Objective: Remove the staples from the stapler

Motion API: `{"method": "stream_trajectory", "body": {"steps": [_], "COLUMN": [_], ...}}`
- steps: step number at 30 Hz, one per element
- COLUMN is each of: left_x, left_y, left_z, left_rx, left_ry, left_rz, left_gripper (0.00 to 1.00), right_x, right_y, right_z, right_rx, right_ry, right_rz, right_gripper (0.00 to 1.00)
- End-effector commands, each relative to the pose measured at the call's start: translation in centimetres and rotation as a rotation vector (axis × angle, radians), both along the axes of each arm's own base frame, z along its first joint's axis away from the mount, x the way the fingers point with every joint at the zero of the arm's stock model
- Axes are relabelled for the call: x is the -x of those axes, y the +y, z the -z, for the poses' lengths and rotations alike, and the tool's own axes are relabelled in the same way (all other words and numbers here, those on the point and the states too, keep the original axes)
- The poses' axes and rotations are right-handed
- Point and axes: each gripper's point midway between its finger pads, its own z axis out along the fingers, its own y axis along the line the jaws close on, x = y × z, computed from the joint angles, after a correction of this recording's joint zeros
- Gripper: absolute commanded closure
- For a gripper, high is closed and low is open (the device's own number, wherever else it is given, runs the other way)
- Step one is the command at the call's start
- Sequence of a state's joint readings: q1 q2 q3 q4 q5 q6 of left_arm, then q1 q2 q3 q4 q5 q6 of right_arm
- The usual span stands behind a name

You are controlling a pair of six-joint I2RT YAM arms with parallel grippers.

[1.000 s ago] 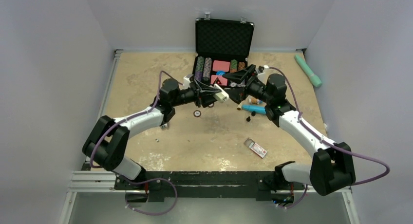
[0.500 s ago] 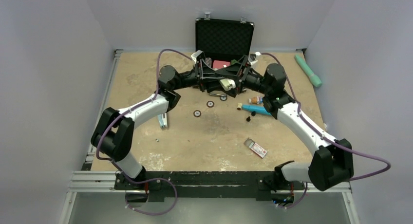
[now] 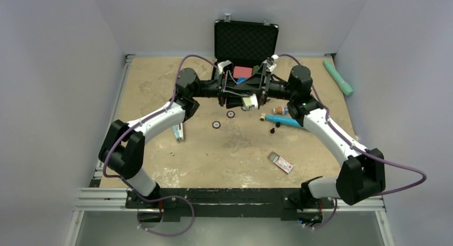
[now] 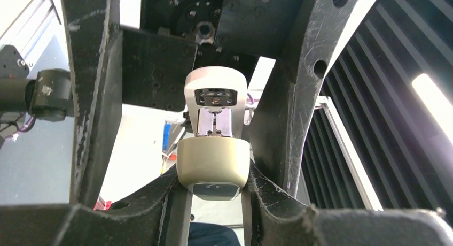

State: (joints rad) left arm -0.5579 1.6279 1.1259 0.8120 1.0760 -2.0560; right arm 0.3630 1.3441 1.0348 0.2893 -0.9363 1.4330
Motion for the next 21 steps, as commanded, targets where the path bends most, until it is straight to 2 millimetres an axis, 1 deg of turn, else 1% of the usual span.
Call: {"method": "stream_trajectory", "body": {"steps": [1,3,5,8,9,13,15,18,19,20,21], "left_x": [4.1,4.2,4.1,3.9,3.9,3.4,3.2,3.2,3.2,3.2,3.0], "left_y": [1.6,1.6,1.5,1.3,1.2,0.8,0.3,-0.7,-0.9,-1.1,-1.2], "left_z": [-5.1,-4.5,-3.8,-3.3,-3.2,-2.9,-2.7,-2.3,-2.3,-2.4,-2.3], "left_rx": [0.075,0.042,0.003,-0.045,-0.057,-0.076,-0.081,-0.083,-0.082,-0.08,-0.082], "left_ry": [-0.216,-0.214,-0.214,-0.246,-0.25,-0.237,-0.229,-0.22,-0.221,-0.222,-0.22], "left_rz": [0.063,0.074,0.072,0.061,0.06,0.058,0.058,0.073,0.074,0.071,0.066], "left_gripper": [1.0,1.0,1.0,1.0,1.0,1.0,1.0,1.0,1.0,1.0,1.0], "right_x": [-0.6,-0.6,-0.8,-1.4,-1.6,-2.1,-1.7,-1.5,-1.4,-1.3,-1.2], "right_y": [-1.7,-2.2,-2.8,-3.7,-3.8,-3.7,-3.4,-3.3,-3.3,-3.3,-3.3], "right_z": [2.2,2.3,2.2,2.3,2.4,3.1,3.3,3.0,2.9,2.8,2.7], "right_rx": [0.042,0.039,0.043,0.059,0.067,0.121,0.108,0.092,0.089,0.088,0.086], "right_ry": [0.027,0.027,0.022,0.029,0.041,0.041,0.058,0.04,0.035,0.032,0.029], "right_rz": [0.005,0.0,-0.001,0.012,0.011,0.023,0.009,-0.006,-0.012,-0.018,-0.022], "right_gripper": [0.18,0.2,0.26,0.36,0.37,0.37,0.43,0.47,0.51,0.58,0.69]}}
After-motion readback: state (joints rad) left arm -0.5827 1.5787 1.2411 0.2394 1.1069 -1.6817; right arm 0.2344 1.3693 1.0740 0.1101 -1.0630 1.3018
